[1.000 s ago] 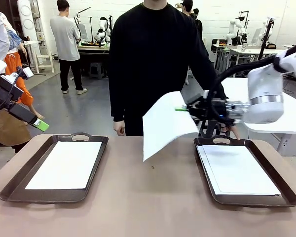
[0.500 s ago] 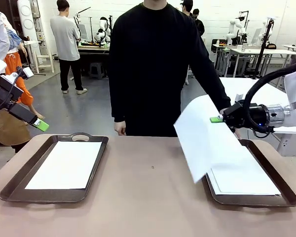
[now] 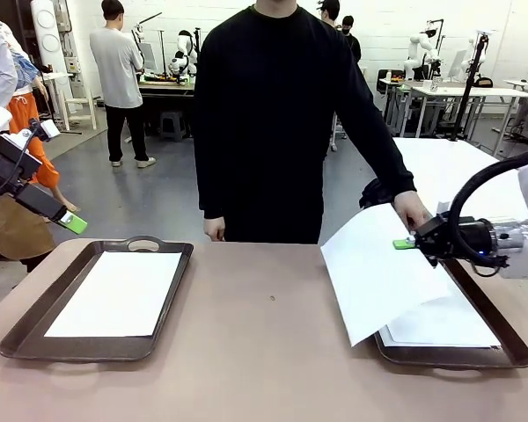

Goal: Sort the A4 documents.
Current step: Place the A4 Paper in the designated Handle tray.

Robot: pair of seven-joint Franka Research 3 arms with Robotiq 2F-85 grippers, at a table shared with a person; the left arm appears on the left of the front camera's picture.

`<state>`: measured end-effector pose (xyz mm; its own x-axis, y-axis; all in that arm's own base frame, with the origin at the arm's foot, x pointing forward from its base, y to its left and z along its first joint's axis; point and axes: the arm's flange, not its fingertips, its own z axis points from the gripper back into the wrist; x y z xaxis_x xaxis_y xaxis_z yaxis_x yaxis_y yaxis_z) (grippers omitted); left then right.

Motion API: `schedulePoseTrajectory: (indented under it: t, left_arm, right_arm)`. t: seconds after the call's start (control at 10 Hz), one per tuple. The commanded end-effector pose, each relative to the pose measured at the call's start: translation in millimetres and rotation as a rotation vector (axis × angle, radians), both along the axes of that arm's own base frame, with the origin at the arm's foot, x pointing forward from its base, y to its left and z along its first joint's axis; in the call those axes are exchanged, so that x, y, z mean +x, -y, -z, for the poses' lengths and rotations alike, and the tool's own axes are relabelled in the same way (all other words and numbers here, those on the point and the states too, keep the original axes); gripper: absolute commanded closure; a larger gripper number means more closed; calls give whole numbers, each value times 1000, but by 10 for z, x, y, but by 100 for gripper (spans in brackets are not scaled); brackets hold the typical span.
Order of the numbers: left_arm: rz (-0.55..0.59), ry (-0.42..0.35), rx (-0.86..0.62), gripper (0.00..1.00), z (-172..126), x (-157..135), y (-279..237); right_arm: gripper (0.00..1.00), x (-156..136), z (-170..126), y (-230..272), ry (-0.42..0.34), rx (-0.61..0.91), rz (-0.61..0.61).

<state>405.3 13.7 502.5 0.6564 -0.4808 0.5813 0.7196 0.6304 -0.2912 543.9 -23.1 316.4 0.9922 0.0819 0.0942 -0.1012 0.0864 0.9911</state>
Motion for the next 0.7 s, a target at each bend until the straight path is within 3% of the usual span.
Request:
schedulePoseTrajectory:
  t: [0.0,0.6]
  left_arm:
    - [3,3,0,0,-3,1,-5]
    - [3,3,0,0,-3,1,-5]
  right_arm:
    - [99,-72,-97,308,43,-79,35]
    - [99,-176,84,627,23,-364,-2]
